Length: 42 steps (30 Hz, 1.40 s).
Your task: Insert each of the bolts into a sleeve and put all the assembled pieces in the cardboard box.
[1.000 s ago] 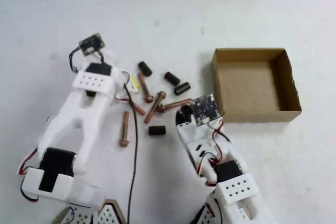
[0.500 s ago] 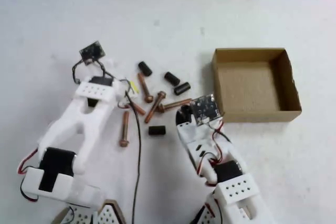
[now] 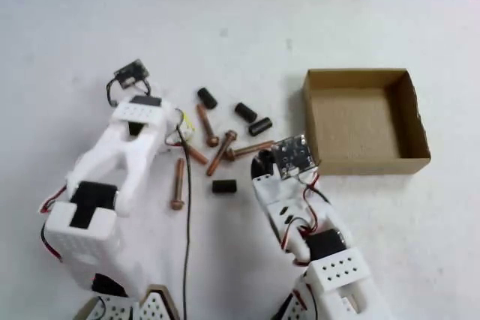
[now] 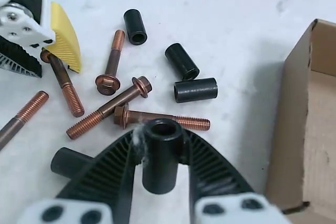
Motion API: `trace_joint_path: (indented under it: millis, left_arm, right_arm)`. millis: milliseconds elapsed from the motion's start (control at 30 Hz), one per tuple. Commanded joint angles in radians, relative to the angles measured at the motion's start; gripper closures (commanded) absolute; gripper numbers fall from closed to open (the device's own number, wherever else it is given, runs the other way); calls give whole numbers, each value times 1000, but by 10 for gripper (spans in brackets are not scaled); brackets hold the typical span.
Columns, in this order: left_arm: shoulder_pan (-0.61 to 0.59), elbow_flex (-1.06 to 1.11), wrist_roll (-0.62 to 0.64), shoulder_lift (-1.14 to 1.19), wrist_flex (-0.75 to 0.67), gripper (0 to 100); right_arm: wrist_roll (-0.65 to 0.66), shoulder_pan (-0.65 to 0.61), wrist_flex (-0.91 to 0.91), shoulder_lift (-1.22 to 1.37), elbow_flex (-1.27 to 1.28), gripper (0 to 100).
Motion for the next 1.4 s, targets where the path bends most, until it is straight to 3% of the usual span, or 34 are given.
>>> trace_joint_path:
  millis: [0,567,767,1000,1233,1367]
  left_arm:
    - [-12,-66,9,30,-9,797]
    - [54,-86,9,38,48,806]
    - [53,-92,5,38,48,984]
    - [48,-97,0,38,37,937]
    - [53,-97,-258,28,-35,940]
    - [45,-97,-316,28,-126,940]
  right_arm:
    - [15,5,-18,-19,-6,982]
    - [15,5,-18,-19,-6,982]
    - [15,5,-18,-19,-6,982]
    - [15,2,-24,-19,8,981]
    - [15,2,-24,-19,11,981]
    - [15,5,-24,-19,11,981]
